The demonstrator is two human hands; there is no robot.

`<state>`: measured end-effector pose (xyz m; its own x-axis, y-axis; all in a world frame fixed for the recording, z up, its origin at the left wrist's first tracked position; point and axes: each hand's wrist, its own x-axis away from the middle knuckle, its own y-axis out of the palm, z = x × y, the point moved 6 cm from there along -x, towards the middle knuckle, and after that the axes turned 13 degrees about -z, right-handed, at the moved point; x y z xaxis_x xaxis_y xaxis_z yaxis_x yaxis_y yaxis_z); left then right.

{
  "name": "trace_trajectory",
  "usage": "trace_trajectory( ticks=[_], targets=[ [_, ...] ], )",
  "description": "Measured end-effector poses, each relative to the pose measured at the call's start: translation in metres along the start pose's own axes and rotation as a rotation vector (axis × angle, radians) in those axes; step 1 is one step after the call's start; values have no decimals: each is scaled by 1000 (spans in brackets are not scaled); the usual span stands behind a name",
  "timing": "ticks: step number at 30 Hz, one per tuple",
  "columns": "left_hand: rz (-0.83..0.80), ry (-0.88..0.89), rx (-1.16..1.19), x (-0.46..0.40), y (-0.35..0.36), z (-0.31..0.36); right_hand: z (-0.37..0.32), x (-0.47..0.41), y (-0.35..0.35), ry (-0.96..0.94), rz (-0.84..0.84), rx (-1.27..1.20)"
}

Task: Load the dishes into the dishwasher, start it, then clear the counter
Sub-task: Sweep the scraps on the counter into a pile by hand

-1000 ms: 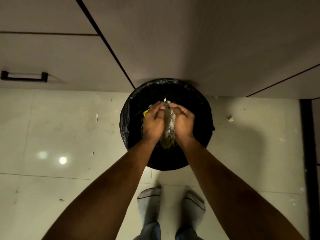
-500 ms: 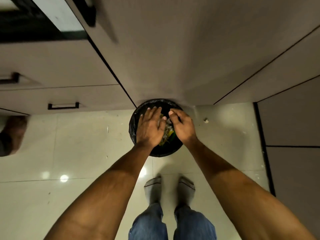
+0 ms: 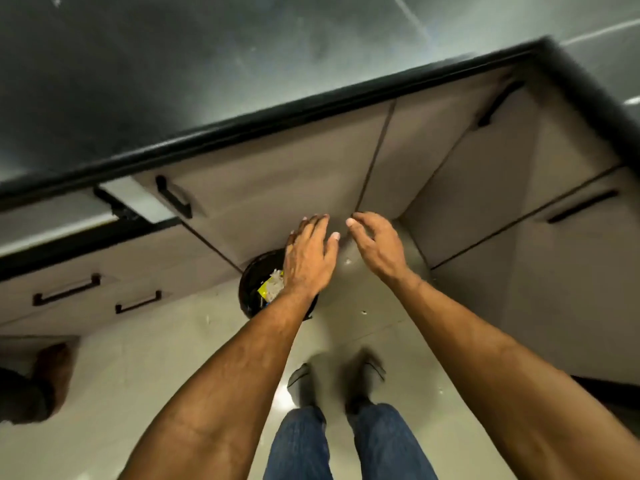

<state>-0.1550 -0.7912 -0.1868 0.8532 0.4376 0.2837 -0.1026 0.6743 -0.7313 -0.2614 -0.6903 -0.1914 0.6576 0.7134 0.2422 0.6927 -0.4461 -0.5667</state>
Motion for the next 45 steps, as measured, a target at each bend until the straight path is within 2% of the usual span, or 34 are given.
trace_trajectory(
  ticks=[7,18,21,36,42,45],
  targets=[
    [-7,174,-4,-3,-16,131,-14,45,-127,-18,203,-61],
    [-10,453,-168,-37,-16,315,4,106,-308,-35,340,160],
    [-27,518,-193,-55,-5,357,19,108,-350,-27,417,150],
    [-223,792,-345,-222,55,505,117,50,-506,237,657,115],
    [-351,870,-382,-283,76,547,149,25,-548,374,728,82],
    [-337,877,-384,-294,78,552,151,19,-556,378,710,110]
  ],
)
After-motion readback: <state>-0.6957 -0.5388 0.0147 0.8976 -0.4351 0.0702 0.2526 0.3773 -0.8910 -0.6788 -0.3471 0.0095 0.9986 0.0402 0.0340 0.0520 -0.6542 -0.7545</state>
